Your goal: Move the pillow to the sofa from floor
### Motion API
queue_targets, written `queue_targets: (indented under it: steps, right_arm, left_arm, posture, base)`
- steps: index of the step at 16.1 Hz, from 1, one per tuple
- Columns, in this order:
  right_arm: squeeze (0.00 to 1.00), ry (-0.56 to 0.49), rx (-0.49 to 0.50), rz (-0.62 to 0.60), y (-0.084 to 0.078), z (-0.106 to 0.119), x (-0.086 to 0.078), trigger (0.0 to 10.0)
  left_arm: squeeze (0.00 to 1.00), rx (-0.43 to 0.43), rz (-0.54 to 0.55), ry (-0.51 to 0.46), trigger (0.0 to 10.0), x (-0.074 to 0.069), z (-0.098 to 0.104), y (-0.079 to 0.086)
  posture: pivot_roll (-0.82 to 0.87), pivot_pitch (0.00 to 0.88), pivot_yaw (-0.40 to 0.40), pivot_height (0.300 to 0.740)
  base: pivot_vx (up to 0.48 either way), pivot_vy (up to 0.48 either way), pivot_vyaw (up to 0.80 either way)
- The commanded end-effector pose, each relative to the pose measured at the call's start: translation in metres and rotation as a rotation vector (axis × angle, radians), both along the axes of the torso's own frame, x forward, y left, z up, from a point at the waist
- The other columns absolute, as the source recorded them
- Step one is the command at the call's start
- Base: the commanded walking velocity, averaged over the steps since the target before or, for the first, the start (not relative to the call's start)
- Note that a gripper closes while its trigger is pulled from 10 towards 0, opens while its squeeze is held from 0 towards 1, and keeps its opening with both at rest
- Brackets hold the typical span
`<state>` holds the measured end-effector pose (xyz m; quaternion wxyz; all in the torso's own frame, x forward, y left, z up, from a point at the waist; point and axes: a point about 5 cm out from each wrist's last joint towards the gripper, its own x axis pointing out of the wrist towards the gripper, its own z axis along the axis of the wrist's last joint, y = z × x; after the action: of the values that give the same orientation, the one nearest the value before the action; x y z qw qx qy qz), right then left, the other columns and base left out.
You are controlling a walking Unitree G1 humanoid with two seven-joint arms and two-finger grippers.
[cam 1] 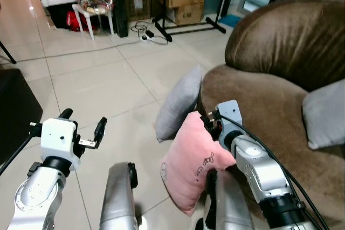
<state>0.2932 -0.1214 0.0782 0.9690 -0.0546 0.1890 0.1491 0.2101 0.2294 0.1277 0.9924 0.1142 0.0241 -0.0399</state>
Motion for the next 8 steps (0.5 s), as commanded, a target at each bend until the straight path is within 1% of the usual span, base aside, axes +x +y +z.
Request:
queue_targets:
  steps: [1, 2, 8]
  right_arm:
    - [0.00, -0.008, -0.011, 0.005, -0.0014, 0.0008, 0.0013, 10.0]
    - [0.00, -0.011, -0.010, 0.007, -0.0009, 0.0011, 0.0009, 10.0]
    - [0.00, -0.014, -0.005, 0.050, 0.0032, 0.0020, 0.0017, 10.0]
  left_arm:
    - [0.00, 0.004, -0.012, -0.015, 10.0, 0.0009, 0.0046, -0.0011]
    - [0.00, 0.002, -0.012, -0.015, 10.0, 0.0008, 0.0045, -0.0012]
    - [0.00, -0.007, 0.000, -0.015, 10.0, 0.0011, 0.0024, -0.0013]
  posture:
    - [0.06, 0.000, -0.045, 0.450]
    - [0.06, 0.000, -0.045, 0.440]
    - [0.06, 0.000, -0.066, 0.440]
  base:
    - [0.000, 0.000, 0.00]
    - [0.000, 0.000, 0.00]
    - [0.000, 0.000, 0.00]
